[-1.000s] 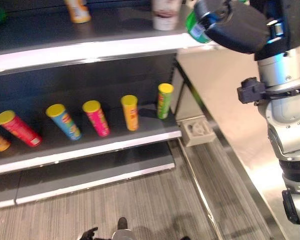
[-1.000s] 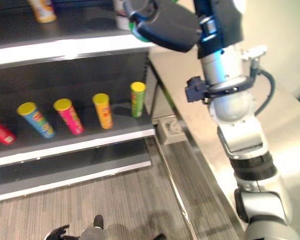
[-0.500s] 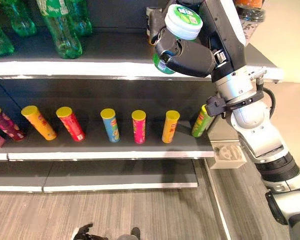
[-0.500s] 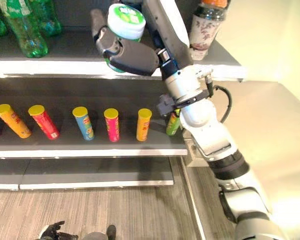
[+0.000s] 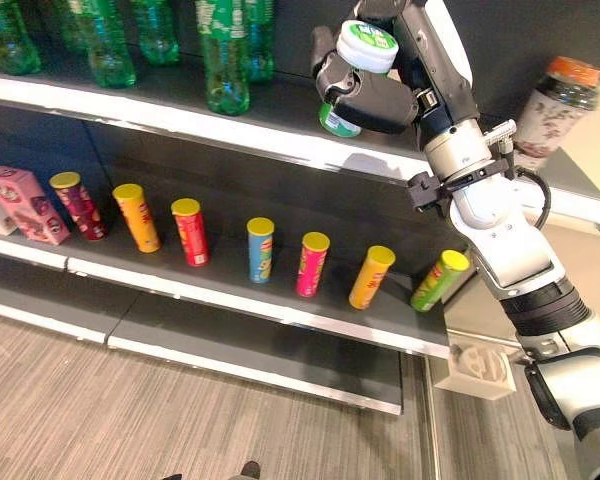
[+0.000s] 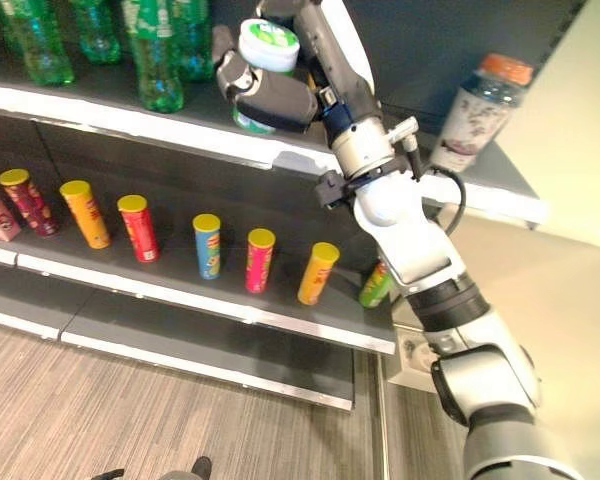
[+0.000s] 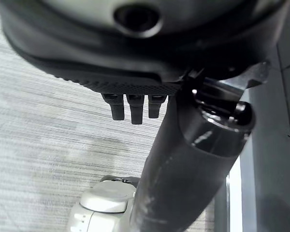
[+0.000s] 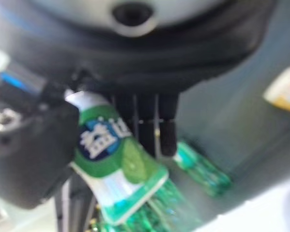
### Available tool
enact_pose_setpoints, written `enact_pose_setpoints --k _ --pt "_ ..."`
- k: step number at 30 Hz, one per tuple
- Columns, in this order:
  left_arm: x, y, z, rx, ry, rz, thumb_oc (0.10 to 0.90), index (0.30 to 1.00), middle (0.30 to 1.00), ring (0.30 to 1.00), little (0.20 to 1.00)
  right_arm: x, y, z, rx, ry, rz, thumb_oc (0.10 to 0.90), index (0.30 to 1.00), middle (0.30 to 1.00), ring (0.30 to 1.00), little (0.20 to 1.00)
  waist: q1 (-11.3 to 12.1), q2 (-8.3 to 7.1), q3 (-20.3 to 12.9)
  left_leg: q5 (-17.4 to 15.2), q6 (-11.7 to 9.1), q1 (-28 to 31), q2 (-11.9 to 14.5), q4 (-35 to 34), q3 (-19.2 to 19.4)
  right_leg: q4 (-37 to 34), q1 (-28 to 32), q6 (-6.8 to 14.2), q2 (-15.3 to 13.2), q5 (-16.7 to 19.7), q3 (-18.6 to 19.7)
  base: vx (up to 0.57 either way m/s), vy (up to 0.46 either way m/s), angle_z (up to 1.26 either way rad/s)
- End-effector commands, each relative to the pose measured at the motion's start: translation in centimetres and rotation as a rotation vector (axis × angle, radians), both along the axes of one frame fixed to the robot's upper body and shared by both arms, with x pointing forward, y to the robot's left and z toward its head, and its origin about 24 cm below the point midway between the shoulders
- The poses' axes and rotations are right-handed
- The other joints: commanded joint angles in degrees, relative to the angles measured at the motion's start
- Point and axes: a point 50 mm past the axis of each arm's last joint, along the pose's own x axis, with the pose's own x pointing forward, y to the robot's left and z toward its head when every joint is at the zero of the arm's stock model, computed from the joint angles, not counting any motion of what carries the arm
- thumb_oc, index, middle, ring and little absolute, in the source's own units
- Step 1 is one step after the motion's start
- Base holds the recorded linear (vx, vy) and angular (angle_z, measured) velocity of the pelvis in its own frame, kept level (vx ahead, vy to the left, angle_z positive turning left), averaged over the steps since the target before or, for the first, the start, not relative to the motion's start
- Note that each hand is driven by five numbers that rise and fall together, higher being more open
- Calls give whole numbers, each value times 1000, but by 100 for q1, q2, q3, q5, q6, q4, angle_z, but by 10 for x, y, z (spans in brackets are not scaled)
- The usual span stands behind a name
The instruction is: Put the goods on the table back onto the shelves and tidy them up.
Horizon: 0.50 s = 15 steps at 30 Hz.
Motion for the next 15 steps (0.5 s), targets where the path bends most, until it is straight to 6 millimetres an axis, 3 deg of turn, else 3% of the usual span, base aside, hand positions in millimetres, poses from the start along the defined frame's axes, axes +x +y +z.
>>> enact_pose_setpoints --k 1,7,8,10,15 --pt "26 12 8 50 -57 -50 800 900 900 900 900 -14 -2 72 54 -261 -48 400 300 300 300 300 97 91 -185 -417 -153 111 82 -51 188 282 34 152 -121 -302 -309 -7 -33 29" --pt "25 14 8 53 -54 -45 800 900 900 900 900 -9 -11 71 60 -248 -99 400 300 300 300 300 147 80 -179 -391 -167 50 75 -47 111 279 51 152 -122 -301 -417 10 -26 22" --pt "15 16 6 49 -23 -11 800 900 900 900 900 2 -32 67 61 -209 -212 400 300 300 300 300 267 83 -155 -470 -234 6 97 -48 -37 246 160 171 -76 -418 -556 73 -91 8" --pt "10 17 5 51 -9 -2 800 900 900 900 900 3 -41 69 63 -212 -256 400 300 300 300 300 271 79 -157 -467 -233 -17 97 -50 -33 237 157 173 -70 -407 -588 49 -58 29" --pt "9 19 5 58 -4 9 800 900 900 900 900 2 -44 67 59 -213 -268 400 300 300 300 300 230 60 -147 -487 -235 8 118 -53 19 227 154 167 -62 -418 -543 5 -3 4"
